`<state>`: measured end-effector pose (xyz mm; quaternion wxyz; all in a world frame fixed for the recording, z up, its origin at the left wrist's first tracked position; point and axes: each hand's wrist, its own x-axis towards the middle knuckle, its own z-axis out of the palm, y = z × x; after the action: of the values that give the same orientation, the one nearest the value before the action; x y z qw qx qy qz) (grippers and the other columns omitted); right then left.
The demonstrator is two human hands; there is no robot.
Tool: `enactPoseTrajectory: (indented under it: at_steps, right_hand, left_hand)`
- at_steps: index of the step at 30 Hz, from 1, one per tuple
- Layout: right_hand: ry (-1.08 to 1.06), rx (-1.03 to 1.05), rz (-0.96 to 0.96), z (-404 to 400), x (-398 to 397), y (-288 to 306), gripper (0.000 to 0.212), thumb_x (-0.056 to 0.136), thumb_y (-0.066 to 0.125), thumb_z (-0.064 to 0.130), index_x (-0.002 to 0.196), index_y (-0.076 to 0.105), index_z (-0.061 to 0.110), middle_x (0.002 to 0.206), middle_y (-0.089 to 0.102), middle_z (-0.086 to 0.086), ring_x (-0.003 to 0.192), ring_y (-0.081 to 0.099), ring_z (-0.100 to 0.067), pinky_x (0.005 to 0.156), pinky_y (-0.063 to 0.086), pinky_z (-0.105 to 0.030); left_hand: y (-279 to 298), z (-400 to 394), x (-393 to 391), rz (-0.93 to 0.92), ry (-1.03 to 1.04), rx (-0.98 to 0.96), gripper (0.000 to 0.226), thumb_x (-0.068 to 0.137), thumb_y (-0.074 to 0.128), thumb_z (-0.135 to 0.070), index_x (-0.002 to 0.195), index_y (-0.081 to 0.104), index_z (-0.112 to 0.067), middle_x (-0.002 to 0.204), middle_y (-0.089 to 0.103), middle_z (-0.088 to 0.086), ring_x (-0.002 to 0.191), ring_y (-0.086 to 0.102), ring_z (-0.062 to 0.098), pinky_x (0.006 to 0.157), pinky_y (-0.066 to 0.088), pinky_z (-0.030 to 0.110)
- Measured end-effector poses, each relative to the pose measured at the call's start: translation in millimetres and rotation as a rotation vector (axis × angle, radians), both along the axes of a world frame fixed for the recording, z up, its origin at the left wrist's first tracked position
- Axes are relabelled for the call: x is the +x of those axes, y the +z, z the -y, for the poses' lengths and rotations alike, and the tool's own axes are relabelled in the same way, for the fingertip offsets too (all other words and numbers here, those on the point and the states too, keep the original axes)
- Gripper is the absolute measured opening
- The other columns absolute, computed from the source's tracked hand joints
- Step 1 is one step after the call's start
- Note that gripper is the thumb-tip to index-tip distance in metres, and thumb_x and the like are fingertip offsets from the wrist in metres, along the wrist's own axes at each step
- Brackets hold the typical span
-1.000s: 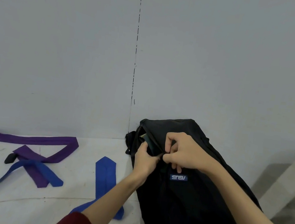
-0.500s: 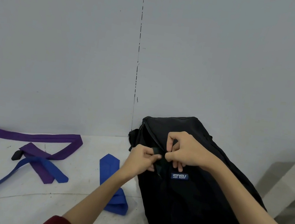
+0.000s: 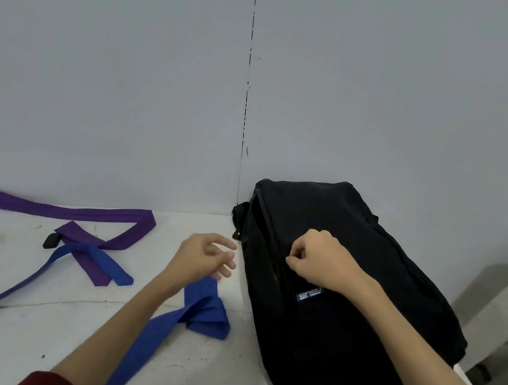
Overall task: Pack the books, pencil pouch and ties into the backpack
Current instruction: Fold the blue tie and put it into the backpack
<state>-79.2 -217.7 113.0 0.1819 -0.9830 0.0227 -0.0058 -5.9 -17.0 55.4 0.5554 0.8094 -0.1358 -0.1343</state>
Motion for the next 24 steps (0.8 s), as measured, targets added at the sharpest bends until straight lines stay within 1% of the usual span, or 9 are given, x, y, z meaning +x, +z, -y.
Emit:
enactPoseTrajectory:
  at_steps: [2,5,8,10,14,16,18,19,24]
  right_hand:
    - [0.023,-0.03,0.103,-14,1,1,0.017,0.09,0.056,0.025,0.084,0.07,0.016,0.062,0.056,0.008,0.058,0.053,-0.008,0.05,0.038,-0.018]
    - [0.106,0.033,0.169,-40,7,-4,0.017,0.091,0.056,0.024,0.084,0.068,0.015,0.06,0.05,0.013,0.056,0.049,-0.004,0.051,0.035,-0.015]
    - [0.227,0.082,0.061,-64,17,-17,0.015,0.089,0.057,0.024,0.089,0.068,0.014,0.063,0.047,0.014,0.061,0.05,-0.009,0.058,0.041,-0.022]
    - [0.325,0.059,-0.058,-82,25,-31,0.014,0.087,0.06,0.024,0.096,0.067,0.016,0.068,0.045,0.016,0.068,0.05,-0.01,0.059,0.039,-0.021]
    - [0.519,-0.019,-0.277,-121,31,-59,0.047,0.083,0.067,0.024,0.126,0.05,0.021,0.095,0.053,0.011,0.092,0.05,-0.015,0.07,0.04,-0.022]
    - [0.548,-0.055,-0.269,-138,34,-71,0.042,0.084,0.067,0.029,0.122,0.05,0.021,0.111,0.054,0.005,0.096,0.051,-0.015,0.075,0.041,-0.024]
    - [0.531,0.007,-0.148,-151,38,-72,0.01,0.09,0.059,0.028,0.091,0.052,0.021,0.091,0.055,0.004,0.08,0.049,-0.015,0.062,0.035,-0.021]
    - [0.502,0.044,-0.088,-156,43,-70,0.014,0.093,0.055,0.024,0.08,0.05,0.021,0.08,0.053,0.004,0.074,0.048,-0.015,0.057,0.032,-0.021]
    - [0.262,0.311,0.242,-149,69,-25,0.019,0.089,0.052,0.013,0.076,0.063,0.006,0.069,0.061,-0.006,0.07,0.054,-0.024,0.06,0.04,-0.032]
  left_hand:
    - [-13,-27,1,0.1,-0.027,0.266,0.016,0.088,0.064,-0.02,0.104,0.064,-0.018,0.087,0.069,-0.001,0.075,0.066,0.012,0.063,0.052,0.019]
    - [-35,-61,-9,0.163,-0.143,0.685,0.042,0.083,0.068,-0.038,0.12,0.057,-0.023,0.112,0.052,-0.008,0.097,0.055,0.01,0.081,0.047,0.02]
    - [-51,-80,-25,0.12,-0.183,0.833,0.062,0.079,0.067,-0.05,0.132,0.048,-0.024,0.126,0.043,-0.004,0.107,0.048,0.012,0.091,0.044,0.025]
    - [-59,-86,-36,0.159,-0.186,0.896,0.055,0.082,0.066,-0.042,0.131,0.049,-0.024,0.125,0.045,-0.003,0.106,0.05,0.014,0.09,0.046,0.028]
    - [-61,-90,-52,0.336,0.002,0.709,0.03,0.086,0.05,-0.009,0.109,0.067,-0.017,0.102,0.064,0.002,0.087,0.058,0.017,0.077,0.05,0.033]
    - [-52,-95,-51,0.376,0.079,0.567,0.027,0.085,0.052,-0.005,0.104,0.069,-0.014,0.095,0.068,0.003,0.083,0.061,0.017,0.076,0.051,0.033]
    - [-38,-103,-46,0.426,0.114,0.468,0.022,0.085,0.055,-0.004,0.102,0.067,-0.012,0.09,0.07,0.002,0.079,0.063,0.015,0.076,0.053,0.031]
    - [-30,-110,-43,0.416,0.129,0.435,0.021,0.086,0.057,-0.004,0.103,0.064,-0.013,0.089,0.069,0.0,0.078,0.063,0.015,0.076,0.054,0.028]
    - [-13,-162,-31,0.169,0.1,0.437,0.019,0.093,0.051,-0.006,0.107,0.057,-0.017,0.083,0.067,0.001,0.074,0.066,0.016,0.078,0.057,0.031]
